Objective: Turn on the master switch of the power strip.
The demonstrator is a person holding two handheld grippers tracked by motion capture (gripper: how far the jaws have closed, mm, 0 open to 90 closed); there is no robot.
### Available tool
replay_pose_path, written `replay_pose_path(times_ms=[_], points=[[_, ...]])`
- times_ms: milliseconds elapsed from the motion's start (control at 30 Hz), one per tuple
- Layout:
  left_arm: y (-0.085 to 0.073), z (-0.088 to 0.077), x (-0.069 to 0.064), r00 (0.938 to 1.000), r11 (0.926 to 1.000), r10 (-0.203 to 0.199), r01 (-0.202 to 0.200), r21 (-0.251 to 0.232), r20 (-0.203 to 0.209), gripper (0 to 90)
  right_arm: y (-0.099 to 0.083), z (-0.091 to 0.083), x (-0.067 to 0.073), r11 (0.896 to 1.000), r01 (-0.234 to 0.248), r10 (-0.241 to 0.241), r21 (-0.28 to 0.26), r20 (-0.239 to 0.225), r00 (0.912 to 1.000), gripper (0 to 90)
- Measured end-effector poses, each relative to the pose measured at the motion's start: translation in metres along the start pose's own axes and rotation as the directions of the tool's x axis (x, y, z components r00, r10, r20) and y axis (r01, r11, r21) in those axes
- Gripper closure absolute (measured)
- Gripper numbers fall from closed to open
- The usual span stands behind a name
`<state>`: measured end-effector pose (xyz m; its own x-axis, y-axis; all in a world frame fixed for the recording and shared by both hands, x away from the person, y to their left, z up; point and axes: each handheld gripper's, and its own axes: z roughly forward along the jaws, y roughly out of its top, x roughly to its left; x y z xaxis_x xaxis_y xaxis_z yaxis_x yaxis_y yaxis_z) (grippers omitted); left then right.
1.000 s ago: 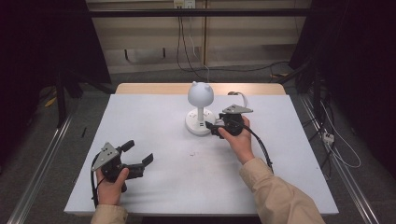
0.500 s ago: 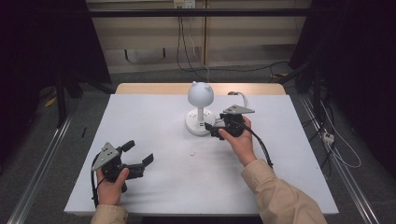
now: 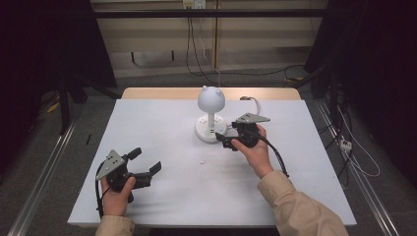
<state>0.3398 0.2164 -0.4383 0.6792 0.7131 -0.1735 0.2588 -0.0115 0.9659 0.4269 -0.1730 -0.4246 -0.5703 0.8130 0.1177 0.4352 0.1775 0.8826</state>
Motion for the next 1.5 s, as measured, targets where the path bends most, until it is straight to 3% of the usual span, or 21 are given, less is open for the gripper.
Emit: replay_pose_path(times_ms=[767, 1500], points=[[0.001, -0.001, -0.003, 1.0, 1.0, 0.006, -0.006, 0.003, -0.001, 3.9, -0.012, -0.026, 0.001, 1.0, -0.002, 0.002, -0.013, -0.022, 0.9998, 16.0], [0.0, -0.002, -0.002, 0.9999, 0.9999, 0.01, -0.01, 0.012, -0.006, 3.9, -0.03, -0.05, 0.001, 0.999, 0.038, -0.038, 0.003, -0.035, 0.9987, 13.0]])
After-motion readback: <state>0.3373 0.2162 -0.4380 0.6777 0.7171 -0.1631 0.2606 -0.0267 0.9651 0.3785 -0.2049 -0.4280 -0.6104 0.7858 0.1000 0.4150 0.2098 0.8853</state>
